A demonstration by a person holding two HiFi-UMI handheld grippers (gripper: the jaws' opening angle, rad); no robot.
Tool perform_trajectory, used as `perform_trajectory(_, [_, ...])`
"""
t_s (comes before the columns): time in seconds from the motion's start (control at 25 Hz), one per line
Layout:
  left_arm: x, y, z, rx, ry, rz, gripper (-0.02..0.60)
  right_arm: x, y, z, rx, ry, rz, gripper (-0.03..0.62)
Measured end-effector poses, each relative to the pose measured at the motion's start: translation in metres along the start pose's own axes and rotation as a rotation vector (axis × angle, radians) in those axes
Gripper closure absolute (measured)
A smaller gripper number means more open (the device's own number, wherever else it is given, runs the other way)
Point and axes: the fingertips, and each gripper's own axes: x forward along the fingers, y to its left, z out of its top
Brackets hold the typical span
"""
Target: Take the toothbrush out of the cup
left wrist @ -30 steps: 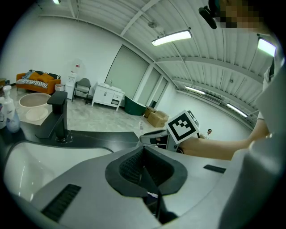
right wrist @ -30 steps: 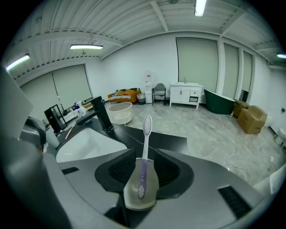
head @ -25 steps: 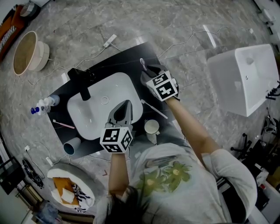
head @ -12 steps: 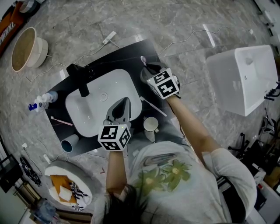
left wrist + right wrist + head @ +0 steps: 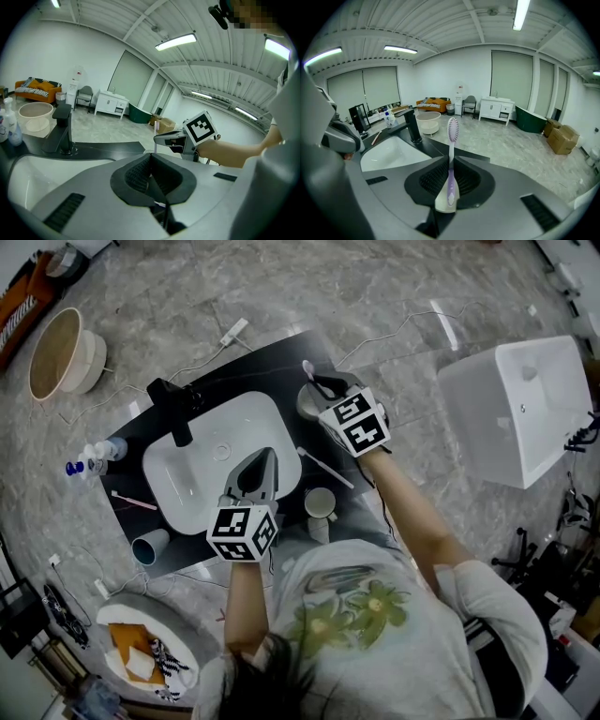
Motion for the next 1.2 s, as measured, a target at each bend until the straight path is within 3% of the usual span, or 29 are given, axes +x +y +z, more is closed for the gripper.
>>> perform_trajectory(0.56, [-0.034, -0.045, 0.018, 0.070, -0.078, -0.035, 0.565, -0.103, 0.027, 0.026, -0.048, -0.083, 0.000, 0.533])
perform_trajectory(1.2, [-0.039, -0.078, 0.002, 0.095, -0.059, -0.075, 0.565, -0.139, 0.042, -0.025, -0.024, 0.000, 0.032, 0.533])
